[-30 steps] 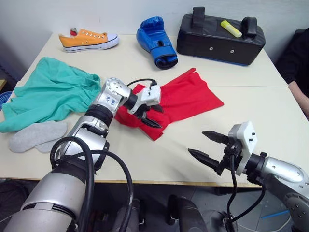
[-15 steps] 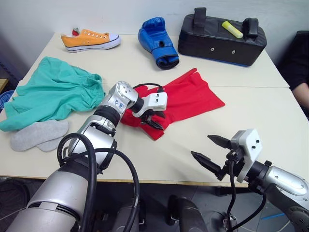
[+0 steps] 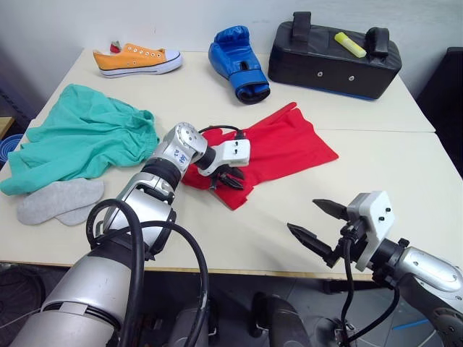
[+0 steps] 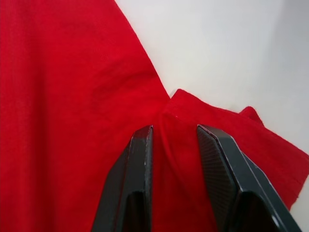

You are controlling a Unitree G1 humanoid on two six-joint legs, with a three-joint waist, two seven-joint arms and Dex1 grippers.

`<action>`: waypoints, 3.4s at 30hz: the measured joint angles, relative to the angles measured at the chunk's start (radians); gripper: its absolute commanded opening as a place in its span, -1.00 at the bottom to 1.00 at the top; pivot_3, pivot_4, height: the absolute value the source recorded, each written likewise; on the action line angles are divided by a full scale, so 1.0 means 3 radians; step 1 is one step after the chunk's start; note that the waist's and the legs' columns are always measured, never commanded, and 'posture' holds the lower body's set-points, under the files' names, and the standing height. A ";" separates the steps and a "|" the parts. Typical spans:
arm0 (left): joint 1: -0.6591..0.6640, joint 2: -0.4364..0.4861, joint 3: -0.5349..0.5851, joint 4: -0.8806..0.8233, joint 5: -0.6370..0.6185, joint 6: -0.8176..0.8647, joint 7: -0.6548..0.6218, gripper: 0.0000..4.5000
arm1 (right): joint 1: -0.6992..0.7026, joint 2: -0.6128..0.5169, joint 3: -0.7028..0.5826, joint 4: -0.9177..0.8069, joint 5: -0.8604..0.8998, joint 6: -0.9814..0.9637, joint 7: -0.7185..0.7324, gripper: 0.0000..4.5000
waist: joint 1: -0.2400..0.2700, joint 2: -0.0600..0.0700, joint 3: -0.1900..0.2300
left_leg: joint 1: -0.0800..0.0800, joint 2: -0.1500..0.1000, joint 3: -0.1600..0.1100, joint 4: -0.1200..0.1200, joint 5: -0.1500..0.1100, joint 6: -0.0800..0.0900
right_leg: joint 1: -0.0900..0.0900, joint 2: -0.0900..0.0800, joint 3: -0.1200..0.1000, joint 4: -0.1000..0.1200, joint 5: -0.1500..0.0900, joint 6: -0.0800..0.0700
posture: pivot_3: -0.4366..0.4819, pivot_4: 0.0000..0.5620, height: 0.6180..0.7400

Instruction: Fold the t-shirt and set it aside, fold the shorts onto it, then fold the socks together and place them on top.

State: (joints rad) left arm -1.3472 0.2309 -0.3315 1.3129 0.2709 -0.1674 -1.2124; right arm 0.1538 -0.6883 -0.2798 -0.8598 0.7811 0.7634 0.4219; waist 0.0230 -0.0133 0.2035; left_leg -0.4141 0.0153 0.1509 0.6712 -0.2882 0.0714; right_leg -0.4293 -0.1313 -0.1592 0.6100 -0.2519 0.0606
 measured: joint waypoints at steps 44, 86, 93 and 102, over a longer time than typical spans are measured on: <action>0.2960 0.2439 0.0454 -0.3962 -0.1699 0.0946 -0.0961 -0.99 | -0.1634 -0.1097 0.1434 0.1857 -0.1692 -0.0762 0.1402 1.00 | -0.0093 0.0003 0.0000 | -0.0021 0.0000 0.0003 0.0038 0.0001 -0.0016 | -0.0024 -0.0008 0.0006 0.0032 -0.0005 -0.0001 | -0.05 -0.47 1.00; 0.3458 0.3007 0.0959 -0.4461 -0.2420 0.2092 -0.0966 -1.00 | -0.0357 -0.1596 0.0538 0.1744 -0.1622 -0.1292 0.3246 -0.96 | -0.0048 0.0015 0.0002 | 0.0024 0.0014 -0.0005 0.0026 -0.0017 -0.0046 | 0.0015 0.0003 0.0003 0.0043 -0.0039 -0.0010 | -0.05 -0.47 1.00; 0.3612 0.3125 0.0957 -0.4588 -0.2605 0.2188 -0.0966 -1.00 | 0.0419 -0.1516 -0.0275 0.1042 -0.1184 -0.0776 0.3266 -0.96 | -0.0074 0.0013 0.0003 | 0.0028 0.0018 -0.0011 0.0024 -0.0034 -0.0042 | 0.0021 -0.0001 0.0008 0.0026 -0.0031 -0.0018 | -0.05 -0.47 1.00; 0.1364 0.1747 0.1102 -0.2943 -0.2653 0.2211 -0.0091 -1.00 | -0.1826 -0.0827 0.0031 0.1719 -0.1152 -0.0359 0.1827 -0.96 | 0.0008 0.0003 0.0013 | -0.0007 0.0010 -0.0014 0.0038 0.0007 -0.0064 | -0.0012 -0.0001 0.0002 0.0041 -0.0004 -0.0020 | -0.05 -0.47 1.00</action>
State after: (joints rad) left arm -0.9381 0.7551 -0.0007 0.4299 -0.5250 0.4959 -1.2399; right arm -0.3938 -0.9363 -0.2706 -0.3440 0.4354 0.6556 0.9700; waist 0.0254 -0.0124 0.2073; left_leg -0.4162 0.0182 0.1468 0.6825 -0.2861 0.0522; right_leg -0.4330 -0.1317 -0.1587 0.6222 -0.2530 0.0546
